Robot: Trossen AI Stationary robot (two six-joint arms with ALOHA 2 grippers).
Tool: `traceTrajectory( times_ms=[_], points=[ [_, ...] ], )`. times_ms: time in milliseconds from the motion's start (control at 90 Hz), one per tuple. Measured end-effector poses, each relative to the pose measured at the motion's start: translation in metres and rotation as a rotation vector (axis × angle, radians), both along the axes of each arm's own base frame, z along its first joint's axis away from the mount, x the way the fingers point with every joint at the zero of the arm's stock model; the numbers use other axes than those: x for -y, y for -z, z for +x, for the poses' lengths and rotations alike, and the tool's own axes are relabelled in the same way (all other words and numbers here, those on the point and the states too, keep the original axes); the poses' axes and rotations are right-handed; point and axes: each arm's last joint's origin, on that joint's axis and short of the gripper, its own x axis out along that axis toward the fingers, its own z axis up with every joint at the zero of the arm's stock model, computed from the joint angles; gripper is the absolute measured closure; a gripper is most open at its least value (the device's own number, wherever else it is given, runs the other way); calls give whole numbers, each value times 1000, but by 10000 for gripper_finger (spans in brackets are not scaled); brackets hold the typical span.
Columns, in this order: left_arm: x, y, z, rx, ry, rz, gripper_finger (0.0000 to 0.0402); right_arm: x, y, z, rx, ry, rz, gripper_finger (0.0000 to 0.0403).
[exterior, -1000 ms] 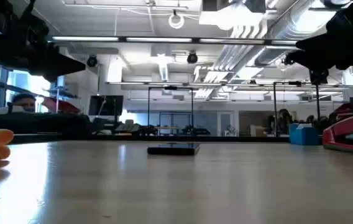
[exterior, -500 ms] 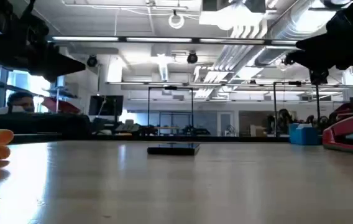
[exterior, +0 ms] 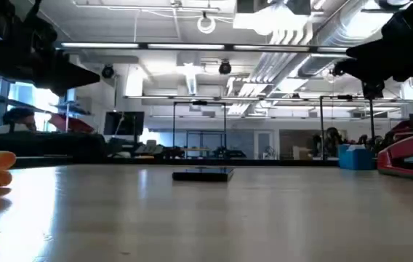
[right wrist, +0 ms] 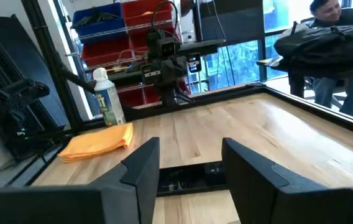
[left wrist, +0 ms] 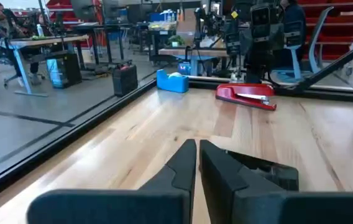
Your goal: Apply microfiber cloth
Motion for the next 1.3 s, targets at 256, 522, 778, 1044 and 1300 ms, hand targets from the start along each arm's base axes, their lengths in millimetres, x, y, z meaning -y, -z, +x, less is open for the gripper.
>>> traceTrajectory(
  times_ms=[256, 522, 778, 1044, 1300],
  points=[
    [0, 0, 0, 24, -3, -54, 396, 0, 0, 0, 0, 0, 0, 260],
    [0, -11, 0, 171, -6, -167, 396, 0, 0, 0, -1, 0, 0, 260],
    [-2, -26, -3, 353, -46, -206, 396, 0, 0, 0, 0, 0, 0, 260],
    [5, -47, 2, 541, 181, -199, 396, 0, 0, 0, 0, 0, 0, 260],
    [4, -27, 24, 382, 78, -302, 396, 0, 0, 0, 0, 0, 0, 260]
  ],
)
